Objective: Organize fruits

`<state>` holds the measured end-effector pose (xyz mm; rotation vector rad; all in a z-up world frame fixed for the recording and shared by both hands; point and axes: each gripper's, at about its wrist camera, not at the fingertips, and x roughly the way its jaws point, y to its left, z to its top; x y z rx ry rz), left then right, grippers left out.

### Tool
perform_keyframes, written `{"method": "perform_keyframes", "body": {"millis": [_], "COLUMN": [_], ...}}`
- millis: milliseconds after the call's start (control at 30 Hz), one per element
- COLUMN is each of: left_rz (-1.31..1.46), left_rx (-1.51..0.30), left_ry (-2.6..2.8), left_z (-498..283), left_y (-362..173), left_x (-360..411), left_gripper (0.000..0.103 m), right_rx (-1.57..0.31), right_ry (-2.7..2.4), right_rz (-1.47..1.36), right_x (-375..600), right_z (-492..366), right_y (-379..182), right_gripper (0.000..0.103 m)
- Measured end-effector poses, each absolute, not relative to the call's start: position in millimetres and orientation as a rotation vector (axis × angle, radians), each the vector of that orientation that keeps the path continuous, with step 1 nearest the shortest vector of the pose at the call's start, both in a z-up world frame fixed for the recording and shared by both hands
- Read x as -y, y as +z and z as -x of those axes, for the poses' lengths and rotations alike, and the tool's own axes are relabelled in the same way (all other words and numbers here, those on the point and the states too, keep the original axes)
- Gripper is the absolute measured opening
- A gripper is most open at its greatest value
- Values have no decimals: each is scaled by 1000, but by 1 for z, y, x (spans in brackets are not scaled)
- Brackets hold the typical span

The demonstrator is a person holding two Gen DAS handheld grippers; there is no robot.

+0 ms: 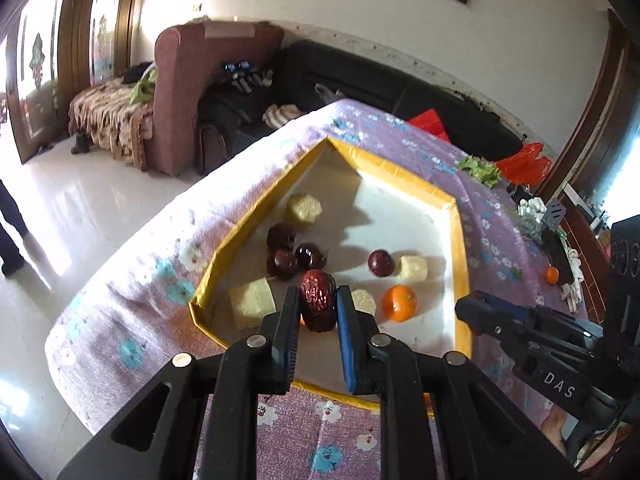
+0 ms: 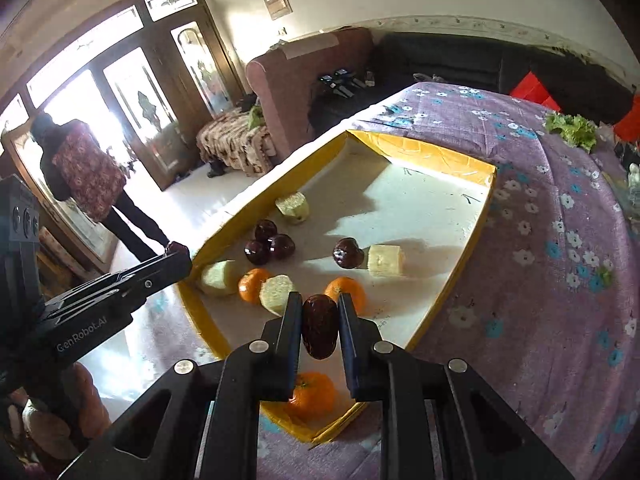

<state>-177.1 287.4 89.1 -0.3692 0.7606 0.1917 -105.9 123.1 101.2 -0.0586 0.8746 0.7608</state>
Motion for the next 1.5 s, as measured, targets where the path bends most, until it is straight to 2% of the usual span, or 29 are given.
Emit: {"method": "perform_keyframes", "body": {"millis": [433, 467, 533, 567, 600, 700, 1033, 1300, 1433, 1500], "left_rz": [319, 315, 303, 301, 301, 299, 255, 69, 33, 26], "left_rx": [-864, -865, -862, -858, -847, -825, -712, -554, -520, -527], "left_ry": [195, 201, 211, 214, 215, 216, 271, 467, 483, 470], "left_z": [155, 155, 154, 155, 156, 160, 185, 211, 220, 222], "left_y": [50, 50, 51, 52, 54, 60, 94, 126, 135, 137], "left_x": [-274, -274, -272, -272, -271, -270, -263, -231, -221, -218], "left_gripper": [18, 20, 32, 47, 55, 65, 78, 98, 101, 101], "right_rx": [-909, -907, -898, -895, -893, -895, -818, -756, -729, -716], "right_ry": [664, 662, 658, 656, 655, 657, 637, 621, 623, 620], "right_rz": [161, 165, 174, 176, 175, 160, 48, 26, 19, 24], "right_x": [-138, -138, -139, -140, -139, -137, -104, -87, -85, -85], "right_z": [85, 86, 86, 87, 87, 86, 102, 138, 155, 163], "right_y": [64, 63, 62, 63, 63, 65, 99, 116, 121, 124], "right_gripper": [21, 21, 21, 21, 21, 23, 41, 48, 59, 61]}}
